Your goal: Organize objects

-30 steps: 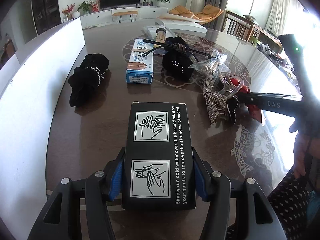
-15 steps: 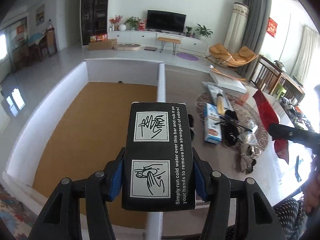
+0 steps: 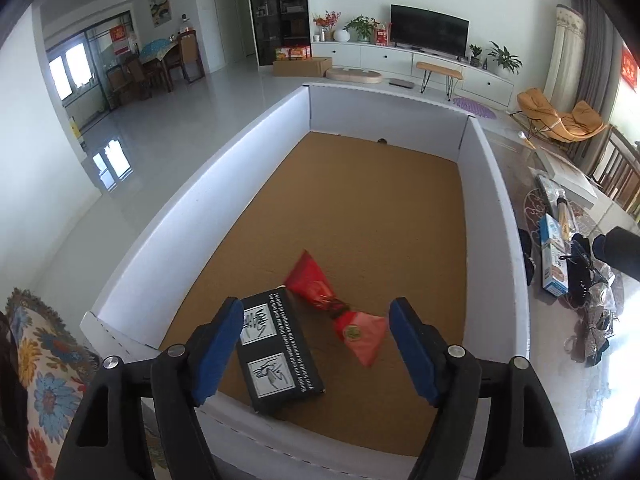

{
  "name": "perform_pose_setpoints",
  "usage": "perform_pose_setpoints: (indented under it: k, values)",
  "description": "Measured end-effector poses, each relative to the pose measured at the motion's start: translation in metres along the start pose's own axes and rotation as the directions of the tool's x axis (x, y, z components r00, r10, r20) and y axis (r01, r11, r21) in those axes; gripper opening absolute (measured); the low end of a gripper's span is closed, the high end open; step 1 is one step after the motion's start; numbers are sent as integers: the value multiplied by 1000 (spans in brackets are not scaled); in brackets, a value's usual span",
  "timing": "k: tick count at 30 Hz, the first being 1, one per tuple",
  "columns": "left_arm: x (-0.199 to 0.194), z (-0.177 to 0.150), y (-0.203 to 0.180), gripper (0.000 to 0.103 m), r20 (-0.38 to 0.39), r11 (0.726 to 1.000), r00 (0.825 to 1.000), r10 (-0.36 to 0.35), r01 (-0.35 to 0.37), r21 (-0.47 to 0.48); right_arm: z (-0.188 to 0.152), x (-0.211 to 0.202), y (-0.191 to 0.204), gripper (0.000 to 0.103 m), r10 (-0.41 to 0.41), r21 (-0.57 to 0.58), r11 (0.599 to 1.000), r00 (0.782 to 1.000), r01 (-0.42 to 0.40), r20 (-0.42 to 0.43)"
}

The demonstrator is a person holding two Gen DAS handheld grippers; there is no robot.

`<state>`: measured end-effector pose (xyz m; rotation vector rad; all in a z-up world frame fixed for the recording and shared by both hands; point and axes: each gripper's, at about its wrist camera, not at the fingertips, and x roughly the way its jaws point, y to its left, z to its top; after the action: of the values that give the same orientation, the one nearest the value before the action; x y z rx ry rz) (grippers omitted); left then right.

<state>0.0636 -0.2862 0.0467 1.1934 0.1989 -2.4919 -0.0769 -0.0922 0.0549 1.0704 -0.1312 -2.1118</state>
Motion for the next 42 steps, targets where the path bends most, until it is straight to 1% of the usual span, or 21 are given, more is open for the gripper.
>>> perform_pose_setpoints:
  k: [2, 4, 6, 7, 8, 9, 10, 13, 14, 16, 18, 21, 22, 23, 24, 26, 27, 31, 33, 36, 42]
  values:
    - [-12, 2, -24, 74, 26, 995, 995, -95, 94, 29, -18, -26, -25, 87, -124, -45, 991, 991, 126, 53]
    - [-29, 1, -56, 75, 46, 976, 977, -207, 203, 79, -42, -50, -62, 89, -266, -60, 961, 961, 271, 81]
    - [-46, -6, -97, 80, 47, 942, 950, -308, 297, 154, -67, -71, -101, 89, -359, -35, 932, 932, 360, 48]
    - [-54, -11, -117, 88, 43, 923, 937, -346, 332, 196, -82, -78, -117, 89, -395, -17, 919, 919, 395, 24]
    - [-58, -19, -139, 93, 34, 903, 927, -374, 356, 241, -94, -84, -134, 89, -427, 0, 904, 904, 427, 0]
    - [-60, -27, -159, 94, 24, 885, 921, -389, 367, 285, -106, -89, -147, 89, -452, 13, 892, 892, 452, -18]
    - [-59, -37, -180, 94, 13, 871, 921, -390, 365, 328, -120, -93, -157, 89, -467, 27, 883, 883, 468, -39]
    - [-40, -65, -230, 94, -29, 852, 942, -335, 316, 418, -148, -91, -172, 89, -474, 36, 877, 875, 479, -93]
    - [-30, -72, -239, 94, -43, 848, 947, -318, 305, 434, -150, -83, -176, 89, -484, 24, 872, 869, 489, -108]
    - [-8, -81, -247, 94, -71, 844, 949, -306, 305, 442, -155, -70, -183, 89, -494, 14, 866, 859, 500, -132]
    - [16, -83, -248, 94, -100, 851, 950, -295, 309, 425, -158, -66, -191, 90, -502, 25, 860, 853, 510, -145]
    - [45, -79, -246, 94, -143, 875, 947, -287, 320, 364, -150, -61, -195, 91, -507, 15, 858, 852, 513, -132]
    - [53, -78, -246, 94, -156, 882, 944, -290, 327, 340, -148, -58, -197, 91, -517, 1, 853, 846, 521, -128]
    - [60, -76, -246, 94, -163, 889, 944, -288, 327, 320, -146, -57, -195, 93, -524, -12, 850, 843, 527, -123]
    - [65, -73, -246, 94, -165, 895, 944, -286, 324, 306, -145, -54, -197, 97, -519, -11, 853, 846, 522, -119]
    - [77, -69, -251, 93, -166, 902, 949, -268, 308, 301, -142, -49, -201, 103, -524, -8, 850, 844, 527, -112]
    - [83, -68, -255, 94, -153, 907, 957, -245, 282, 314, -141, -48, -202, 103, -531, -6, 846, 842, 533, -99]
    - [94, -59, -264, 95, -137, 905, 957, -255, 286, 316, -136, -46, -208, 103, -537, 8, 841, 838, 540, -91]
    - [99, -56, -266, 103, -133, 906, 958, -254, 284, 314, -135, -46, -207, 103, -538, 7, 841, 838, 541, -90]
    - [99, -54, -265, 103, -109, 912, 960, -258, 279, 301, -135, -46, -207, 103, -538, 7, 841, 838, 540, -89]
    - [96, -54, -261, 103, -105, 913, 960, -259, 278, 297, -135, -46, -207, 103, -537, 6, 842, 839, 540, -89]
